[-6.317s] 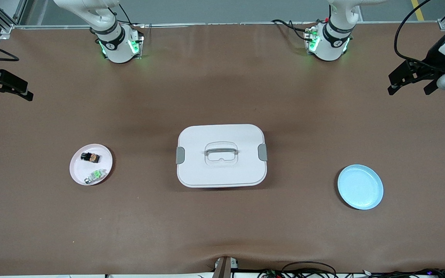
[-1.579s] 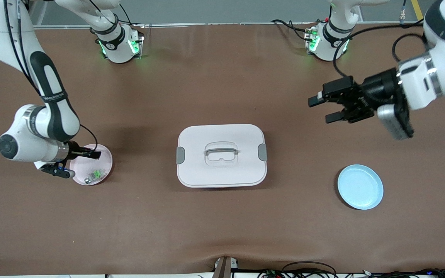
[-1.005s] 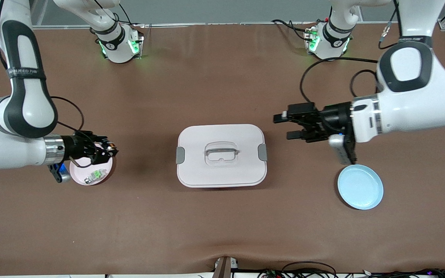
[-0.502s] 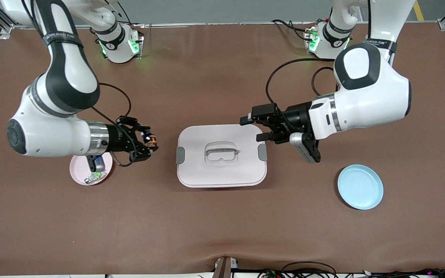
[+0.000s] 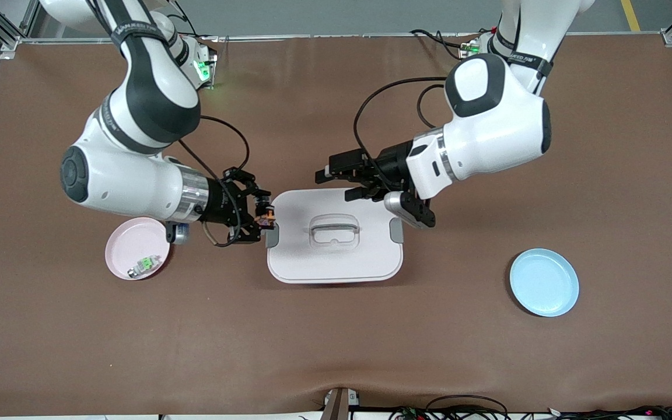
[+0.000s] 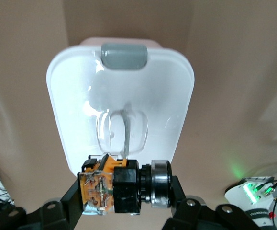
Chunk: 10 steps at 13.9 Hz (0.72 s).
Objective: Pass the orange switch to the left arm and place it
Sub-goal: 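Lift the switch over the box while the left gripper reaches toward it, then grasp the switch with the left gripper beside the right gripper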
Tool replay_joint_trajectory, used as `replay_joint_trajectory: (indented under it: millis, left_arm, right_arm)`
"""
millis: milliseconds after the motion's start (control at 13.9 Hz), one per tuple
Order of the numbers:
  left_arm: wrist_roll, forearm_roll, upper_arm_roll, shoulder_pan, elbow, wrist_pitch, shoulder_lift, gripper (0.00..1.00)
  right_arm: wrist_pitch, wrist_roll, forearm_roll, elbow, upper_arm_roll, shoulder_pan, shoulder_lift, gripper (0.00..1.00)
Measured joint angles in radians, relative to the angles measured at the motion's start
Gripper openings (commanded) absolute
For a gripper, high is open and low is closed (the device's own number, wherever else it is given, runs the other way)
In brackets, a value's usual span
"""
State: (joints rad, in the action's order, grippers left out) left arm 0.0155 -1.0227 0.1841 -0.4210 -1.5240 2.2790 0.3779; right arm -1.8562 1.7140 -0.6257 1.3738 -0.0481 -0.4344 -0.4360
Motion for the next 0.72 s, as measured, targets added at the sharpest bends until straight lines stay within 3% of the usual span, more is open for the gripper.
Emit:
replay_joint_trajectory:
  millis: [718]
  left_arm:
    - [0.040,-0.060,-0.001,-0.077,0.013,0.111,0.056,1.00]
  right_arm:
    - [-0.137,0.106,0.008,-0.024,-0.004,-0.103,0.067,0.00]
